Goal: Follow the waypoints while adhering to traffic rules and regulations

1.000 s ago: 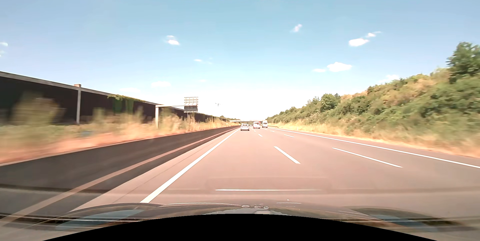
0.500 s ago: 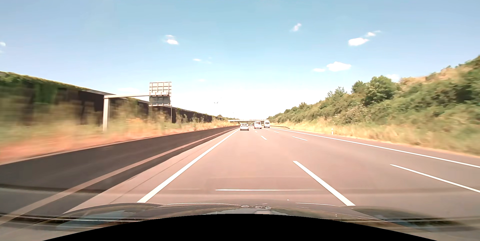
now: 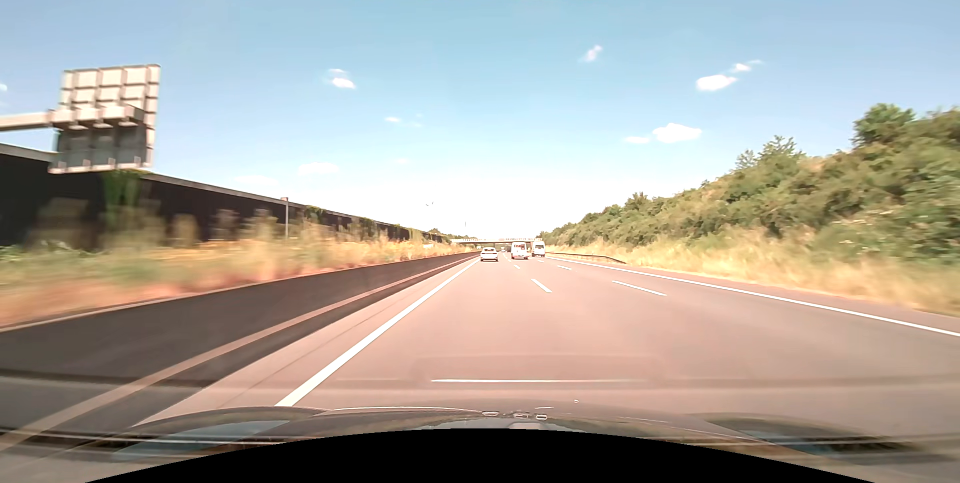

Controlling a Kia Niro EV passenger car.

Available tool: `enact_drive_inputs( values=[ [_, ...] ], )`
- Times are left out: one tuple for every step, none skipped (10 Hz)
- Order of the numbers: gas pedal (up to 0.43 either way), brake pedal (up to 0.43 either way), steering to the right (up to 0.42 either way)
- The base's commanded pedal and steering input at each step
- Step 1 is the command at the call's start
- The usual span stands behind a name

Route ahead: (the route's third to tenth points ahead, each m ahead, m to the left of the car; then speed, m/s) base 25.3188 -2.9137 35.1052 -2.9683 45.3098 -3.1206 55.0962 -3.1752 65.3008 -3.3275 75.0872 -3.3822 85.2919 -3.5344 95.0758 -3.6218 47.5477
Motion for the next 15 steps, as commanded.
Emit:
enact_drive_inputs(
  values=[
    [0.398,0.000,0.000],
    [0.390,0.000,0.000],
    [0.370,0.000,0.001],
    [0.358,0.000,0.001],
    [0.358,0.000,0.000],
    [0.358,0.000,0.000],
    [0.339,0.000,0.000],
    [0.339,0.000,0.000],
    [0.331,0.000,0.000],
    [0.331,0.000,0.000],
    [0.331,0.000,0.000],
    [0.319,0.000,0.001],
    [0.311,0.000,0.001],
    [0.287,0.000,0.001],
    [0.287,0.000,0.001]
  ],
)
